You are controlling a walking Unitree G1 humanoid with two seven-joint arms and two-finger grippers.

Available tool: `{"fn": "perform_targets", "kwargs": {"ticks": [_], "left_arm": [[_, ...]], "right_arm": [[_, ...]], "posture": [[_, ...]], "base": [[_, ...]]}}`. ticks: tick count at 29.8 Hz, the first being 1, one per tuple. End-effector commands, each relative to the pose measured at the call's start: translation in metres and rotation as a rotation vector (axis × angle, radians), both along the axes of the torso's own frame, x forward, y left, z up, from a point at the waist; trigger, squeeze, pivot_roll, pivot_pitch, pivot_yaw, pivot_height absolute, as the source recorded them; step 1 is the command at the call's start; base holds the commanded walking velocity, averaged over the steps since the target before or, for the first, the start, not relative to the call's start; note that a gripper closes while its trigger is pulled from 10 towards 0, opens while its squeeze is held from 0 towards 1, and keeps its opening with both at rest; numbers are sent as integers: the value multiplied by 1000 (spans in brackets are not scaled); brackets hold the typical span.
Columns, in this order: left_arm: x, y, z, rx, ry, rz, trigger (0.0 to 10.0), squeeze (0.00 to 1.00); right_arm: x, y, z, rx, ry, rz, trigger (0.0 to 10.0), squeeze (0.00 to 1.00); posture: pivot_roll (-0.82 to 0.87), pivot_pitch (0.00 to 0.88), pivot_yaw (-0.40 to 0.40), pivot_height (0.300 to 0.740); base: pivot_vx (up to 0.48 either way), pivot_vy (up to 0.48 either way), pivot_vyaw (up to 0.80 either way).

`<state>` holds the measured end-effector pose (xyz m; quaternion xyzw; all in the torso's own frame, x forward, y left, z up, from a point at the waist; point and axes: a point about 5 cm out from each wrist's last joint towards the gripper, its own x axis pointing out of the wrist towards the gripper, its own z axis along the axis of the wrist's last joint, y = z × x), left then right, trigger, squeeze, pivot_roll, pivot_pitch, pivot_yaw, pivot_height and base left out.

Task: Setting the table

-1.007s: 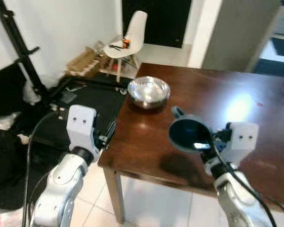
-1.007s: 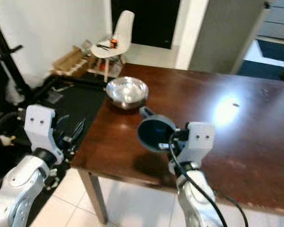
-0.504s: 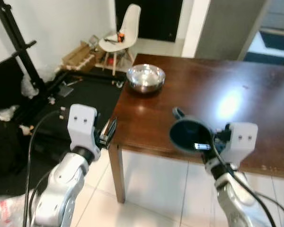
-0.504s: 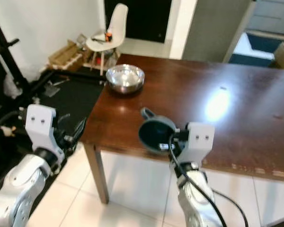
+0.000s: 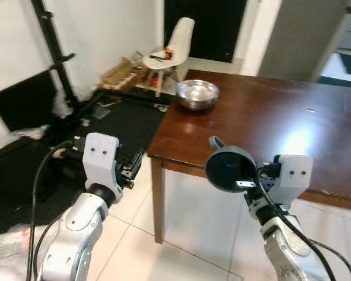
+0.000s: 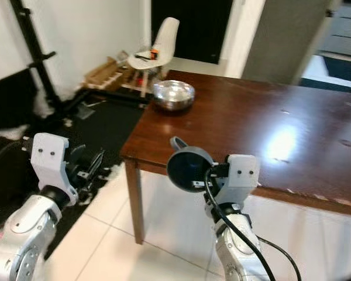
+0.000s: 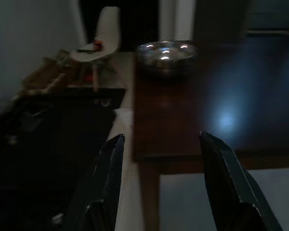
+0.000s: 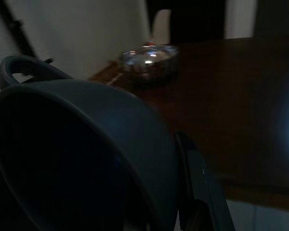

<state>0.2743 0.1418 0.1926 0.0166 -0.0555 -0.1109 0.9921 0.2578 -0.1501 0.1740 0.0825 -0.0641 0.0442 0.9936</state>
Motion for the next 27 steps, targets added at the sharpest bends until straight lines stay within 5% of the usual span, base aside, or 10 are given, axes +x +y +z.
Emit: {"fn": "perform_targets", "kwargs": {"ticks": [1, 27], "left_arm": [[0, -2, -5, -1, 30, -5, 10000, 0], [1, -4, -7, -9, 40, -15, 10000, 0]], "right_arm": [[-1, -2, 0, -1, 5, -5, 10000, 0], [0, 0, 1, 5, 5, 5, 10000, 0]], "posture": [[-64, 0, 81, 740], [-68, 0, 79, 740]], "base": [[0, 0, -800], [0, 0, -800]]}}
